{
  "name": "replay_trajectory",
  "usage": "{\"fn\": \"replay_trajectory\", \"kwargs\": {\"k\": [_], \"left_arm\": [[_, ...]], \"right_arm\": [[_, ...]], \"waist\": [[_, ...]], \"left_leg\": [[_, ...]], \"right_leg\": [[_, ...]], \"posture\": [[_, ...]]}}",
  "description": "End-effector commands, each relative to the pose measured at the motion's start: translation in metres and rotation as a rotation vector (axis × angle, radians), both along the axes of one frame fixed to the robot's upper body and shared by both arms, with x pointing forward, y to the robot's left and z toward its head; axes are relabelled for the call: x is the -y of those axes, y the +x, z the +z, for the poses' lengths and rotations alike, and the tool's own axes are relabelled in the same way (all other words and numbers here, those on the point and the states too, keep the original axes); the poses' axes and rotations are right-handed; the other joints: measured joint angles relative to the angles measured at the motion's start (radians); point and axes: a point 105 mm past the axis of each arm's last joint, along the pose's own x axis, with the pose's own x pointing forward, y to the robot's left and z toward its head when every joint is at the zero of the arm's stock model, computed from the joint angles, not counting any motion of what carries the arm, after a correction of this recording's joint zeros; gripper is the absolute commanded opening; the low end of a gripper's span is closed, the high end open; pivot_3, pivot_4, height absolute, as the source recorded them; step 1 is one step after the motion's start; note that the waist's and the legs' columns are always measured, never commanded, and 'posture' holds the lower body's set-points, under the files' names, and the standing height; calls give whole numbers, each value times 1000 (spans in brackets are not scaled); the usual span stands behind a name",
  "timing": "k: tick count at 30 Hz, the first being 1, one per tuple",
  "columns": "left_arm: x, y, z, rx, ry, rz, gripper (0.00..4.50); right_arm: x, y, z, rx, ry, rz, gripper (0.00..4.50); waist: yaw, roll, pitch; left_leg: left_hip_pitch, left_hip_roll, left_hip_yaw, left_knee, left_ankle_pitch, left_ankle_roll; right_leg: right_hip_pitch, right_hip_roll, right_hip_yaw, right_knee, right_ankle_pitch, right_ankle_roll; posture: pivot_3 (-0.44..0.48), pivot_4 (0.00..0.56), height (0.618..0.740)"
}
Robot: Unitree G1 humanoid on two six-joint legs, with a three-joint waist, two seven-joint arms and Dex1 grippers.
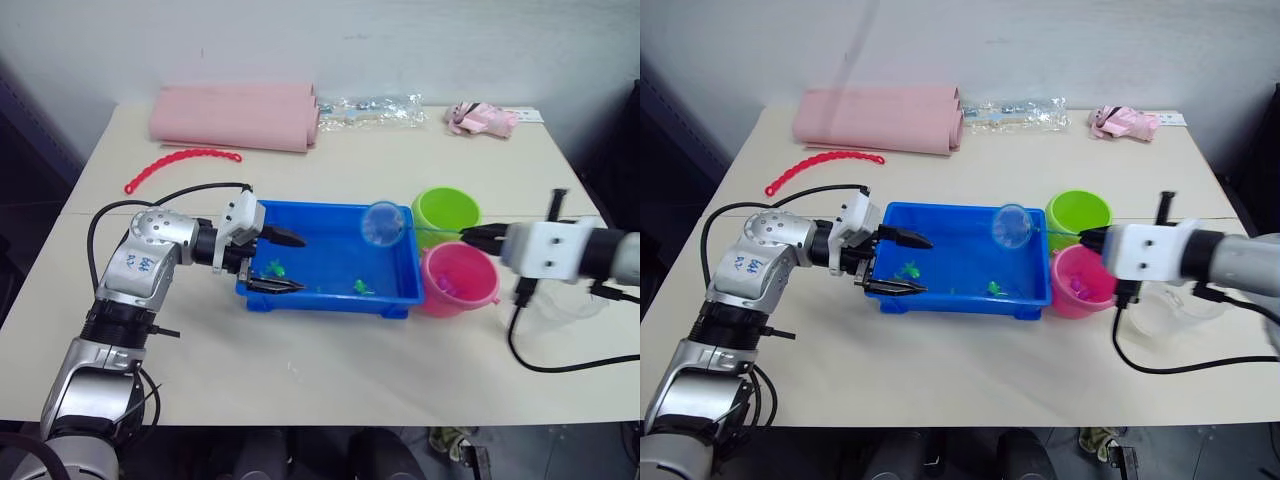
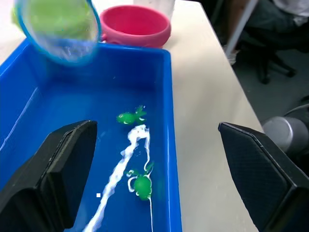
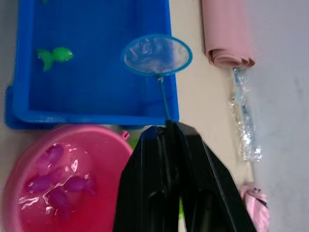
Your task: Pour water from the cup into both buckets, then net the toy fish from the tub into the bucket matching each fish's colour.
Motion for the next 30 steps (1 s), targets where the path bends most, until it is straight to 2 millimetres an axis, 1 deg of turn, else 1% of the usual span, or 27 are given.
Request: {"fn": "replay_trajectory", "kwargs": {"k": [1,3,6,8,10,13,18,22,25,28,30], "left_arm": [[-5,-9,9,58,6,35,4400],[-10,-15,7,47,13,53,4400],[-14,-19,6,37,15,80,4400],[-15,-20,7,36,11,92,4400],[-14,-20,9,40,3,106,4400],[-13,-20,11,41,-7,113,4400],[-11,-18,12,45,-17,117,4400],[-11,-15,13,58,-26,121,4400],[-11,-12,15,63,-35,125,4400],[-12,-12,15,63,-37,124,4400],[-12,-11,14,63,-38,122,4400]], "right_arm": [[-1,15,-13,1,-102,13,0],[-5,20,-18,16,-151,43,0],[-8,21,-26,9,-206,94,0],[-7,19,-32,-8,-245,130,0],[-8,14,-36,-55,-237,156,0],[-7,7,-38,-107,-222,182,0],[-11,-3,-37,-206,-110,169,0],[-22,-15,-37,-328,57,128,0],[-29,-22,-33,-410,200,76,0],[-28,-23,-33,-457,285,18,0],[-23,-22,-32,-477,332,-27,0]], "waist": [[-4,0,0],[-5,0,0],[-5,0,0],[-4,0,0],[-2,0,0],[-4,0,0],[-3,0,0],[-3,0,0],[-2,0,0],[-2,0,0],[-1,0,0]], "left_leg": [[0,0,0,0,0,0],[0,0,0,-1,0,0],[0,1,0,-2,0,0],[1,1,0,-2,0,0],[0,1,0,-1,0,0],[1,0,0,-1,0,0],[1,1,0,-1,0,0],[0,1,0,-1,0,0],[1,1,0,-1,0,0],[1,1,0,-1,0,0],[0,1,0,-1,0,0]], "right_leg": [[0,0,0,0,0,0],[-1,0,0,0,0,0],[-1,0,-1,0,0,0],[-1,0,-1,1,0,0],[0,0,-2,0,0,0],[1,-1,-2,0,0,0],[0,0,-2,1,0,0],[1,0,-2,1,0,0],[1,0,-2,1,0,0],[1,0,-2,0,0,0],[1,0,-3,0,0,0]], "posture": [[0,150,740],[0,150,740],[0,150,740],[0,150,740],[0,150,740],[0,150,740],[0,150,740],[0,150,740],[0,150,740],[0,150,740],[0,150,740]]}}
